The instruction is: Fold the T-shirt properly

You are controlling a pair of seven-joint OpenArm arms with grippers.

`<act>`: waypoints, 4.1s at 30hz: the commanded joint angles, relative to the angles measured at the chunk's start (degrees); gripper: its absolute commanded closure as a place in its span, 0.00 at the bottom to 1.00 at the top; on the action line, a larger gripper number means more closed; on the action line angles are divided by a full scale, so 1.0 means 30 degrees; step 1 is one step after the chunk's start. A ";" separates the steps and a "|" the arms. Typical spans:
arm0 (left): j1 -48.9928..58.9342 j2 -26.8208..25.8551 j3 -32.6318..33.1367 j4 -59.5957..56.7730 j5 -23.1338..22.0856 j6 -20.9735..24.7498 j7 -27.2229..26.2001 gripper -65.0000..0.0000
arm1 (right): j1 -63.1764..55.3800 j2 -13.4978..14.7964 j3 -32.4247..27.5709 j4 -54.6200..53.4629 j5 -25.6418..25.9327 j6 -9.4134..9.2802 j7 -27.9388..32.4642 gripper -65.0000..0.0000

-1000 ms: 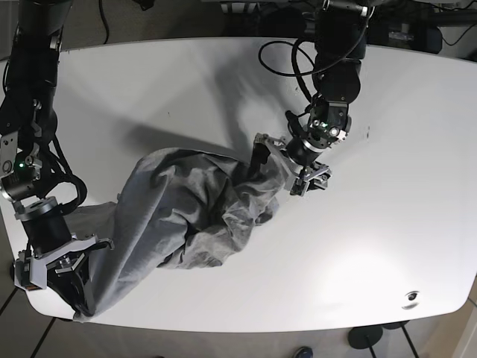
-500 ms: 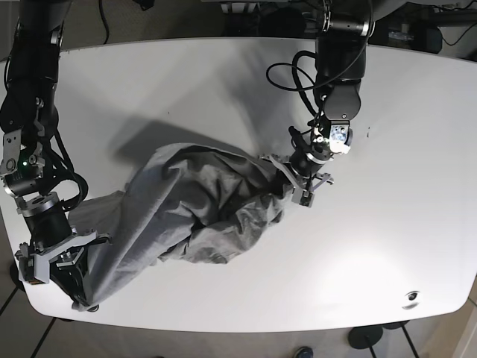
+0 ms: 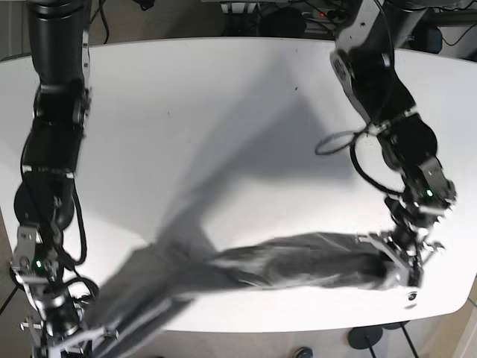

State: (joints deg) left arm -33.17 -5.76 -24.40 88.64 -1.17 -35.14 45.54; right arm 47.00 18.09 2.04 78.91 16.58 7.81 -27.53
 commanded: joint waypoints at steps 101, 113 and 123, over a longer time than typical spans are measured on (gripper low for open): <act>1.2741 -0.3751 -0.7646 0.1442 -0.0504 -0.1622 0.1978 0.99 | -0.9441 -0.6630 -0.1692 -0.4048 -0.2816 0.2568 0.2011 0.97; 1.3855 -0.3838 -0.7529 0.1442 -0.0445 -0.1622 0.1978 0.44 | -1.5770 -0.5838 -0.1663 0.5270 -0.2816 0.2597 -0.0245 0.97; 1.3855 -0.3838 -0.7323 0.1442 -0.0504 -0.1622 0.1978 0.36 | -1.5829 -0.5370 -0.1663 0.5182 -0.2816 0.2597 -0.0245 0.97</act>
State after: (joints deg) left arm 8.75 -16.05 -46.13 91.72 -2.17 -40.32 52.27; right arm -1.58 2.07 -2.98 93.36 7.68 15.42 -29.82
